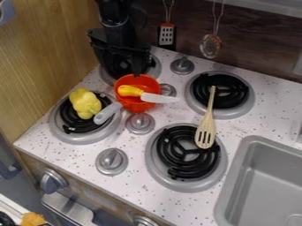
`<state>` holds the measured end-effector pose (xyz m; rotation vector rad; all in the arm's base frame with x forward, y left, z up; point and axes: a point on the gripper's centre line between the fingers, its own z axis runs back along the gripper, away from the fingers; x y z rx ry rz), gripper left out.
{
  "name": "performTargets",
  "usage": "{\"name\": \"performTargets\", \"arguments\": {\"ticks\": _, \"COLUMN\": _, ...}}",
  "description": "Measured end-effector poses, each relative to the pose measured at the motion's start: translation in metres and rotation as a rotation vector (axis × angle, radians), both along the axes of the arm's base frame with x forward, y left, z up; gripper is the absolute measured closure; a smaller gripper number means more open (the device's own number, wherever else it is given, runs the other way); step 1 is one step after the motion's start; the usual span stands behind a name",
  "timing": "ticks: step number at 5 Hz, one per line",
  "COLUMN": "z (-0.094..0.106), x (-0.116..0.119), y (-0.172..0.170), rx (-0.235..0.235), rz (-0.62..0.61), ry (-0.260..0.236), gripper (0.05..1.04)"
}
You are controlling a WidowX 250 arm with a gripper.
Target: Take the knife and put it on the lower right burner
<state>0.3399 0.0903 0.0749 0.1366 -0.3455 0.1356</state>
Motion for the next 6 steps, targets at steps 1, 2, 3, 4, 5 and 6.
{"name": "performTargets", "arguments": {"ticks": 1, "z": -0.009, "x": -0.002, "y": -0.001, "rx": -0.007, "rz": 0.007, "ry": 0.029, "gripper": 0.084}}
{"name": "performTargets", "arguments": {"ticks": 2, "z": -0.014, "x": 0.005, "y": -0.003, "rx": -0.009, "rz": 0.149, "ry": 0.076, "gripper": 0.084}}
{"name": "performTargets", "arguments": {"ticks": 3, "z": -0.019, "x": 0.023, "y": -0.006, "rx": -0.042, "rz": 0.325, "ry": 0.138, "gripper": 0.084}}
{"name": "performTargets", "arguments": {"ticks": 4, "z": -0.025, "x": 0.033, "y": -0.003, "rx": -0.057, "rz": 0.456, "ry": 0.141, "gripper": 0.084}}
{"name": "performTargets", "arguments": {"ticks": 5, "z": -0.038, "x": 0.039, "y": -0.001, "rx": -0.067, "rz": 0.598, "ry": 0.137, "gripper": 0.084}}
{"name": "performTargets", "arguments": {"ticks": 6, "z": -0.047, "x": 0.038, "y": -0.001, "rx": -0.053, "rz": 0.689, "ry": 0.072, "gripper": 0.084}}
